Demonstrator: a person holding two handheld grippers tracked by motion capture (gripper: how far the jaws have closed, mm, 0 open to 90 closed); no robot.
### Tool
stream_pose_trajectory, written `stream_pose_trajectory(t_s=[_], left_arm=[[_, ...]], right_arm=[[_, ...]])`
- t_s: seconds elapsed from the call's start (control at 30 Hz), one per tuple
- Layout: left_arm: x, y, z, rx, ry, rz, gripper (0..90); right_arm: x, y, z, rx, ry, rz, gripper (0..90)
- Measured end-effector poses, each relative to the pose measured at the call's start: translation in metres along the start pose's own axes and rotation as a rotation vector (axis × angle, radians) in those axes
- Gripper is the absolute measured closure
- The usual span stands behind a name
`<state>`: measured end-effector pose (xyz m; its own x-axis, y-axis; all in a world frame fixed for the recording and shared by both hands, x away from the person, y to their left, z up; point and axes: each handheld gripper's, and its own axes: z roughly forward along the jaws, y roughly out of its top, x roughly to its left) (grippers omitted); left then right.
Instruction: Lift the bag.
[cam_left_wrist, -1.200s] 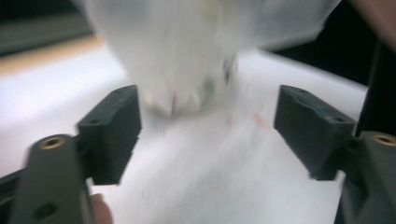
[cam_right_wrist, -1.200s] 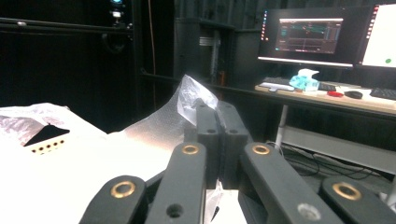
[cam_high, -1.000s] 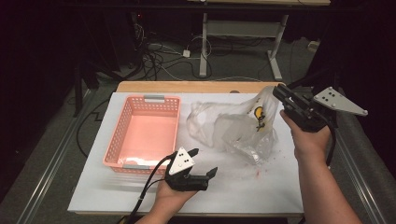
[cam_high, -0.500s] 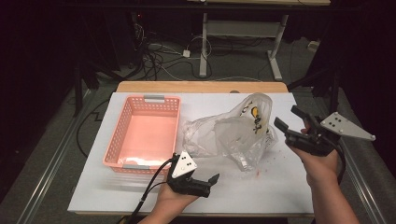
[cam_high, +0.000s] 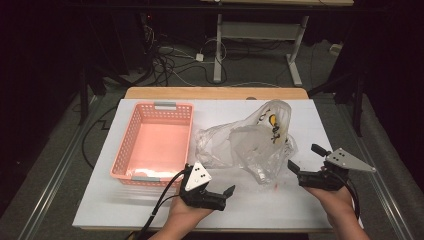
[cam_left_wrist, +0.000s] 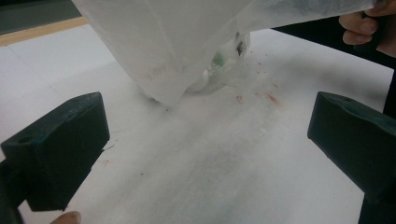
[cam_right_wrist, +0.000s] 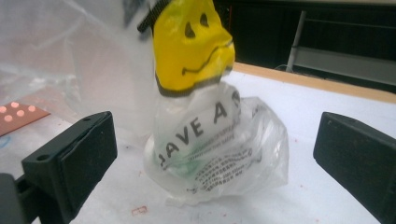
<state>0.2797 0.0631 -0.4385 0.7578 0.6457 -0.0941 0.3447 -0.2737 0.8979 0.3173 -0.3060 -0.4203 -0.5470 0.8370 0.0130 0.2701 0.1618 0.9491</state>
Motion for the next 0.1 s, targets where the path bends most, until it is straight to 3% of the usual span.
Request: stream_pose_trajectory(t_s=[0.1], left_arm=[[-0.0016,-0.001,0.0007,0.001,0.003,0.006,0.0]], right_arm=[[0.0002,-0.0049,0.002,0.006,-0.002,-0.005,0.0]])
